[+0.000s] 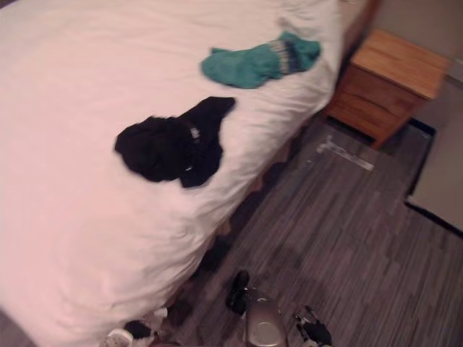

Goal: Tidy the bed and pick cloth on bed and put in laundry

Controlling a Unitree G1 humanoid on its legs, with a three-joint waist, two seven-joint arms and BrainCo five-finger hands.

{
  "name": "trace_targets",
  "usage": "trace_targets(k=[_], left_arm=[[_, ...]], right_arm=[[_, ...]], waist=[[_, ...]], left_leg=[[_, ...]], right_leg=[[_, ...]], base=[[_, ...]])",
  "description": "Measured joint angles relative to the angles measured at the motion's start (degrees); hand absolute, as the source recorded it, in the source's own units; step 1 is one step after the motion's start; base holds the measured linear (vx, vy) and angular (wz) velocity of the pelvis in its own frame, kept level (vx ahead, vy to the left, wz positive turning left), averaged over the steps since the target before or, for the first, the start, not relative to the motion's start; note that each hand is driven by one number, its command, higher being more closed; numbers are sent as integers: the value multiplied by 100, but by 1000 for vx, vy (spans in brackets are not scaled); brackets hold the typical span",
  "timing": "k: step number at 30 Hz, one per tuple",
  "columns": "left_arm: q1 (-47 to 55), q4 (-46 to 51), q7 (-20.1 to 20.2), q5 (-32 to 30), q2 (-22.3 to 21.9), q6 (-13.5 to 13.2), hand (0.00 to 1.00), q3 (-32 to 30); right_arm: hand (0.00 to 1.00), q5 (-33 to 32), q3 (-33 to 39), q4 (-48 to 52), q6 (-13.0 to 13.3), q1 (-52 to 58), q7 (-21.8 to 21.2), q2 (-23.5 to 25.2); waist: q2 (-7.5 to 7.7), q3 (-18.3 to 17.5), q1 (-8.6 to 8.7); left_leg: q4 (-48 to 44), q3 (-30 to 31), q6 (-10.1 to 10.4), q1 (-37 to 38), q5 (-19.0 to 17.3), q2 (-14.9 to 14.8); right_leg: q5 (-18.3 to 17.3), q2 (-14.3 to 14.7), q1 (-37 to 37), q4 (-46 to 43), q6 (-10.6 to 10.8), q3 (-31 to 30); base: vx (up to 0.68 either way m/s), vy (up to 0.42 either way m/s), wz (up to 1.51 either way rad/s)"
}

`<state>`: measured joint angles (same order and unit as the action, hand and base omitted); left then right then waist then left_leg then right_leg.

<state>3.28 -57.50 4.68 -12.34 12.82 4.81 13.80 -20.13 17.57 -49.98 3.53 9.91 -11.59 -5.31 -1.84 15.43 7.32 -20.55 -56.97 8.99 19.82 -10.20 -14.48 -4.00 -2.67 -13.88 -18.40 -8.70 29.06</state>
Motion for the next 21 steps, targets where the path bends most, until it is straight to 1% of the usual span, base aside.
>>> trace_targets(k=[1, 2, 3, 4, 5, 6, 7, 8, 9, 10, 11, 12, 13, 14, 15, 16, 17, 18, 19, 20, 21], left_arm=[[-1, -5, 39, 6, 4, -3, 0, 5], [-13, 0, 110, 36, 17, -18, 0, 40], [-12, 23, 111, 159, 31, -82, 0, 38], [67, 119, 75, 348, 41, -229, 0, 21], [74, 125, 51, 452, 39, -296, 0, -36], [69, 185, -75, 758, 33, -418, 0, -111], [84, 219, -160, 936, 93, -547, 0, -137], [82, 195, -215, 977, 61, -587, 0, -110], [10, 174, -237, 1033, 81, -726, 0, -101], [-103, 191, -323, 1063, 114, -833, 0, -102], [-139, 214, -351, 1133, 123, -904, 0, -105], [-148, 220, -370, 1169, 105, -955, 0, -101], [-240, 171, -461, 1260, -130, -997, 0, -32], [-250, 177, -463, 1269, -178, -1055, 0, -21], [-399, 95, -453, 1306, -349, -1076, 0, -7], [-440, 52, -438, 1309, -427, -1074, 0, 64], [-466, 27, -439, 1326, -548, -1105, 0, 174], [-495, -8, -440, 1392, -632, -1175, 0, 280], [-493, -21, -440, 1431, -646, -1177, 0, 323], [-519, -49, -448, 1536, -644, -1169, 0, 310], [-585, -47, -452, 1567, -587, -1058, 0, 299]], right_arm=[[0, 2, -41, 3, -2, -3, 26, 31], [0, 68, -261, 10, 6, -11, 56, 82], [0, 237, -420, 3, 35, -41, 90, 52], [0, 412, -708, -138, 48, -215, 105, -125], [0, 452, -841, -277, 46, -330, 116, -195], [0, 515, -1112, -574, 87, -541, 138, -329], [0, 576, -1217, -637, 142, -551, 142, -330], [0, 580, -1189, -655, 169, -539, 154, -319], [0, 639, -1199, -662, 195, -531, 173, -312], [0, 656, -1296, -690, 199, -487, 174, -296], [0, 659, -1363, -704, 202, -483, 173, -283], [0, 654, -1392, -705, 209, -480, 174, -276], [0, 645, -1406, -688, 225, -466, 155, -423], [0, 649, -1483, -660, 226, -490, 159, -472], [0, 650, -1497, -701, 190, -442, 192, -507], [0, 652, -1509, -703, 164, -347, 197, -469], [0, 659, -1496, -666, 156, -185, 185, -417], [0, 678, -1481, -641, 147, -27, 195, -378], [0, 685, -1487, -631, 150, 4, 188, -384], [0, 687, -1484, -620, 157, 29, 176, -366], [0, 700, -1469, -697, 127, 29, 193, -303]], waist=[[28, -19, -12], [56, -87, -64], [41, -117, -137], [28, -114, -242], [25, -115, -306], [21, -155, -541], [101, -164, -659], [85, -163, -638], [112, -191, -627], [239, -241, -643], [308, -265, -656], [325, -271, -657], [15, -349, -638], [76, -321, -659], [36, -227, -577], [66, -234, -535], [115, -309, -489], [147, -408, -488], [121, -440, -484], [182, -488, -523], [406, -475, -504]], left_leg=[[-306, 151, -68, -55, 82, -54], [-1283, 819, -475, -365, 423, -268], [-2186, 1810, -934, -868, 900, -303], [-3046, 3197, -764, -1557, 409, 139], [-3277, 3658, -730, -1789, 172, 404], [-3455, 4224, -806, -2157, -235, 761], [-3425, 4413, -818, -2323, -382, 727], [-3322, 4633, -829, -2448, -420, 671], [-2927, 4998, -812, -2642, -574, 654], [-2268, 5253, -742, -2747, -660, 800], [-1678, 5399, -704, -2783, -669, 928], [-1054, 5527, -670, -2780, -650, 1032], [30, 5590, -599, -2885, -433, 797], [208, 5548, -445, -2943, -333, 814], [308, 5509, -326, -3000, -26, 699], [366, 5509, -315, -2990, 74, 675], [492, 5415, -332, -2990, 142, 720], [564, 5400, -362, -2994, 190, 757], [598, 5409, -435, -3011, 212, 739], [489, 5351, -528, -3123, 263, 770], [86, 5238, -869, -3196, 228, 999]], right_leg=[[-12, 55, 5, 15, 18, -163], [-18, 310, 80, 268, 123, -636], [91, 551, 225, 613, 201, -1039], [200, 802, 386, 1016, 329, -1616], [218, 895, 514, 1213, 416, -1785], [240, 953, 683, 1253, 619, -2012], [434, 991, 820, 1222, 508, -2084], [441, 1082, 917, 1273, 510, -2192], [415, 1155, 996, 1285, 474, -2454], [419, 1150, 1033, 1295, 480, -2811], [421, 1117, 1090, 1388, 487, -3007], [386, 1078, 1188, 1573, 589, -3110], [142, 1249, 1132, 1264, 592, -3149], [26, 1192, 933, 721, 289, -3274], [-9, 1196, 1043, 647, 89, -3169], [-16, 1200, 1117, 670, 87, -3174], [-88, 1203, 1199, 667, 106, -3234], [-176, 1219, 1222, 684, 183, -3350], [-235, 1243, 1265, 692, 273, -3355], [-615, 1174, 973, 94, 527, -3342], [-896, 880, 822, -208, 496, -3057]], base=[[31, -39, -150], [29, -42, -185], [43, -11, -262], [30, 45, -240], [52, 168, -303], [16, 181, -293], [17, 151, -258], [-35, 66, -162], [-28, 47, -123], [-17, 61, -140], [15, 42, -127], [77, 91, -132], [108, 116, -122], [153, 164, -113], [107, 129, -62], [102, 136, -41], [91, 131, -35], [119, 126, -31], [193, 136, -31], [221, 154, -3], [214, 145, 15]])
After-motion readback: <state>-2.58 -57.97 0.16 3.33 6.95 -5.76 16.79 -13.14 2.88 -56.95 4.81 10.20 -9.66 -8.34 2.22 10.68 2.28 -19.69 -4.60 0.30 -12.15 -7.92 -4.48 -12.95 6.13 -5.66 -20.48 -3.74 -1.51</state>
